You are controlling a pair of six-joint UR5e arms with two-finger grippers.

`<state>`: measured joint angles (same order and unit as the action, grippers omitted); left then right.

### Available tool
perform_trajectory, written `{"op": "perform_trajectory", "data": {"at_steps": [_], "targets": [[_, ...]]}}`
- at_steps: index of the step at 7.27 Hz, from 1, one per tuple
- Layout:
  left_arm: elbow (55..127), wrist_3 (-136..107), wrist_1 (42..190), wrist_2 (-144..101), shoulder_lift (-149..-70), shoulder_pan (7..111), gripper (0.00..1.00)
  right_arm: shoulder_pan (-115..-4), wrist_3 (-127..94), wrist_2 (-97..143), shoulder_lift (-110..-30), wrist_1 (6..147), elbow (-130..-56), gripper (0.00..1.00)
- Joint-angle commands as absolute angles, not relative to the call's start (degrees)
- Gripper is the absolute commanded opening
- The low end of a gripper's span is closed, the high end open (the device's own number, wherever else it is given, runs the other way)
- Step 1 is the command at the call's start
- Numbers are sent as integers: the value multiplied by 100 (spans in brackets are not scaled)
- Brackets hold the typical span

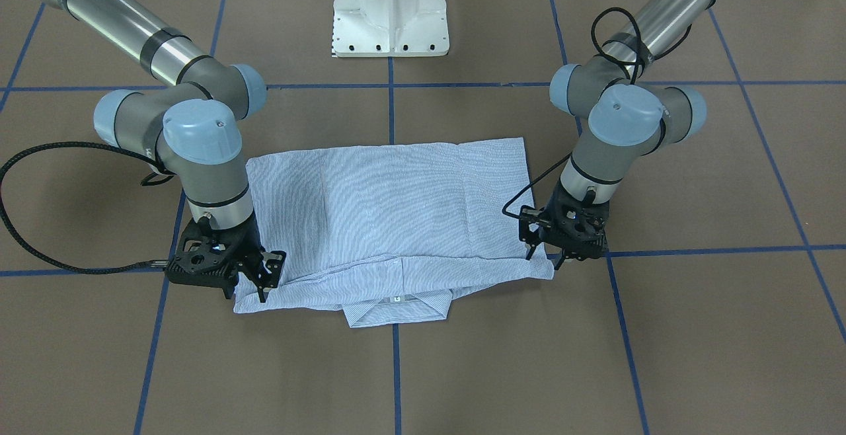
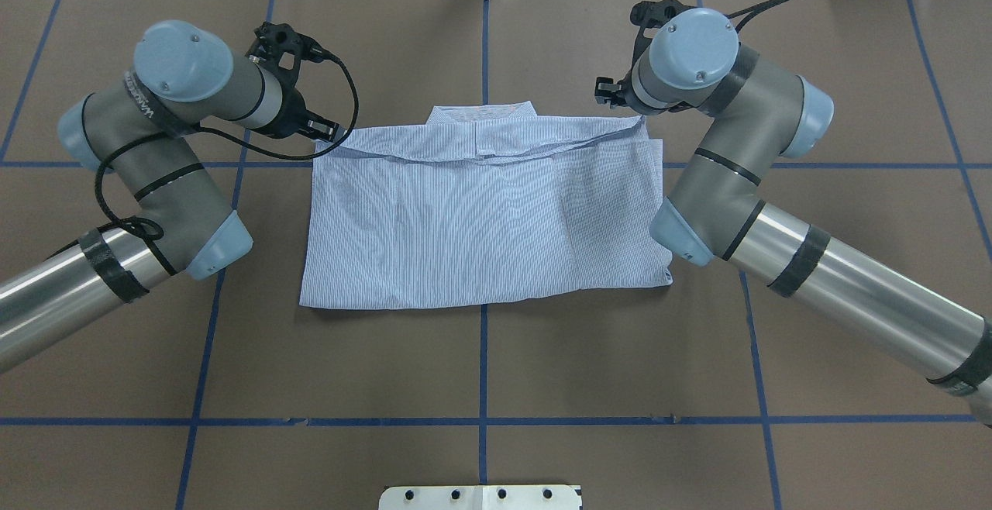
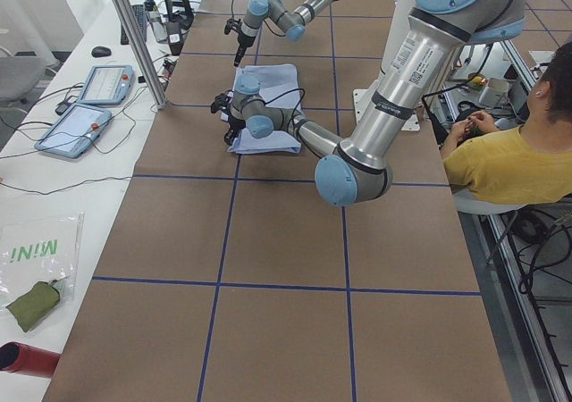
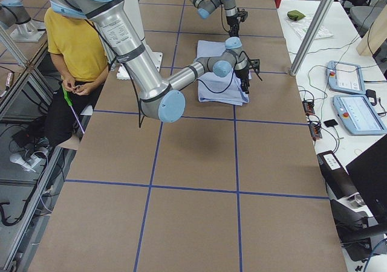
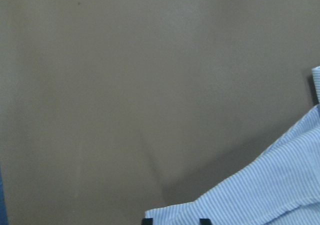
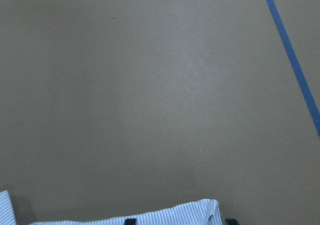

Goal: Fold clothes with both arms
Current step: 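Lay the hem down near the collar and open both grippers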

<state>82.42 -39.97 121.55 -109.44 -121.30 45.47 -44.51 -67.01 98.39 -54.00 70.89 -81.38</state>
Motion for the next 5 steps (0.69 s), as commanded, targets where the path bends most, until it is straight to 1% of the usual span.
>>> {"op": "perform_trajectory", "data": {"at_steps": [1, 2, 3, 4, 5], "targets": [[9171, -4112, 12129, -11083, -11692, 4597, 100, -4632, -6567, 10213, -6234, 7137, -9222, 100], [9585, -4583, 12138, -11074, -11385, 4544, 100, -4649, -6287, 10204, -6684, 7137, -9629, 100], [9902, -5275, 12155, -11013, -11243, 4318, 100, -4658, -6267, 10213, -7063, 7093, -9911, 100], [10210, -5587, 12164, -10839, -10928, 4046, 100, -4658, -6267, 10187, -7345, 7075, -10175, 100], [10526, -6347, 12173, -10237, -10594, 3469, 100, -4658, -6275, 10187, -7435, 7075, -10300, 100]]}}
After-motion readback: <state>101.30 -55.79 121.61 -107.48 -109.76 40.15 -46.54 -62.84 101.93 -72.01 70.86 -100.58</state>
